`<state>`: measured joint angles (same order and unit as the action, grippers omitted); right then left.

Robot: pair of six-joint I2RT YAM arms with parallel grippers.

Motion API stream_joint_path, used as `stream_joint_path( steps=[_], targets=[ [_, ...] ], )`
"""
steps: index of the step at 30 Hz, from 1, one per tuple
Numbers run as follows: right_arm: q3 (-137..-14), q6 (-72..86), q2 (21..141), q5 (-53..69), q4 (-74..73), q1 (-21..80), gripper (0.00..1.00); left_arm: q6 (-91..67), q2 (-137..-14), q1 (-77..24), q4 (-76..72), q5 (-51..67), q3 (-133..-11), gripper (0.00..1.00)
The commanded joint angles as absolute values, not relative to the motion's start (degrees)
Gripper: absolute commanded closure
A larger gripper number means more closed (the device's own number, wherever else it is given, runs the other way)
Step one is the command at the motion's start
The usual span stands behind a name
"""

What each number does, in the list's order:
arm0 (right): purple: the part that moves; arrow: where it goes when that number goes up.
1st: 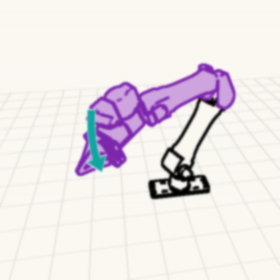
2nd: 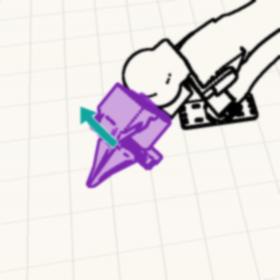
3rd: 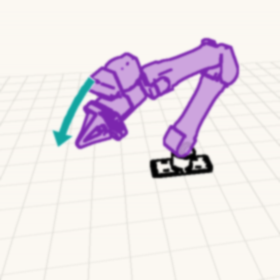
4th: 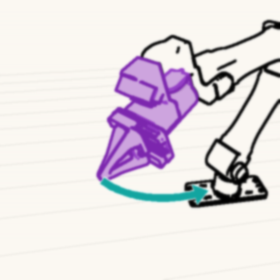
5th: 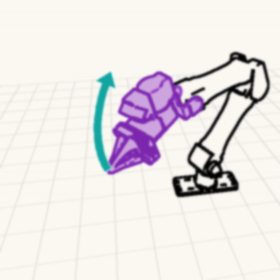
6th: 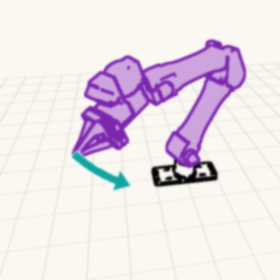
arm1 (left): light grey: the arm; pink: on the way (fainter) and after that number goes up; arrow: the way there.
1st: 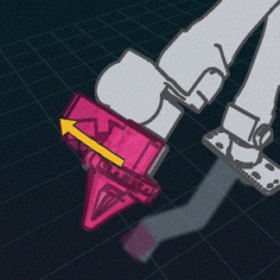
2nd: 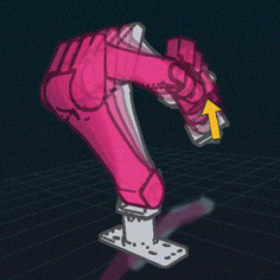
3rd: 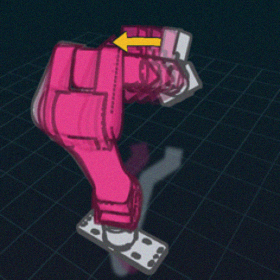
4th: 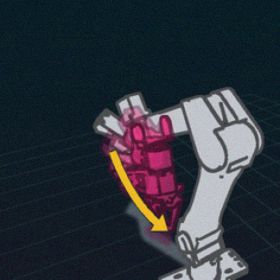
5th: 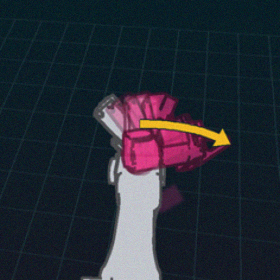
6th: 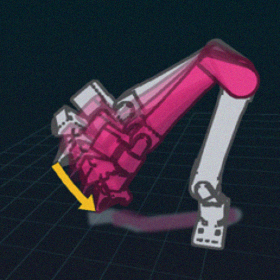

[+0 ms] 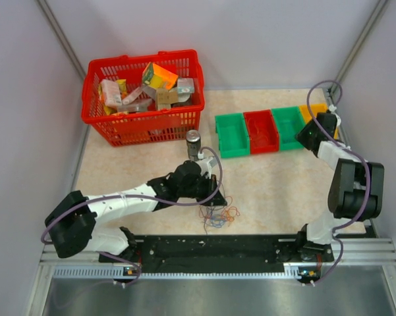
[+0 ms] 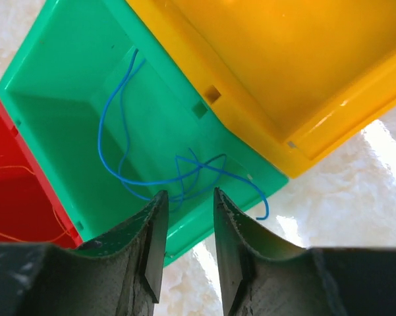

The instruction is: Untangle the cables

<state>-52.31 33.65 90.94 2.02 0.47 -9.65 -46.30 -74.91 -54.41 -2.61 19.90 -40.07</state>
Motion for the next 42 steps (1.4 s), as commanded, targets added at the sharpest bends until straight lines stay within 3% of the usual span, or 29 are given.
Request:
stream_joint_path(
  steps=[1,17,26,32,34,42],
  targets=[
    [-59.4,34.6,94.7,-3.7,-2.0,-7.5,0.65,-45.6,-75.4,-54.1,-6.0,21.6,-40.4,1.00],
    [-74.2,32.6,108.3,-6.4,-7.4,-3.6,0.63,-47.0,-81.9,-53.7,-9.0,24.0,-42.4,1.00],
    [-90.9,33.6,116.1,1.5,-10.4,-2.5,0.79,-47.1,-81.7,-53.7,-7.9,23.2,-42.6,1.00],
    [-104.9,32.6,120.5,0.2,-20.4,-2.5,0.70,-48.0,-81.5,-53.7,-7.6,23.5,-43.2,1.00],
    [-103.2,31.6,118.5,-1.4,-23.2,-2.5,0.66,-48.3,-81.0,-53.7,-7.7,23.4,-43.0,1.00],
    [-74.2,27.3,93.4,-2.0,-20.6,-1.8,0.48,-45.7,-78.0,-53.7,-2.9,20.9,-46.3,1.00]
  ],
)
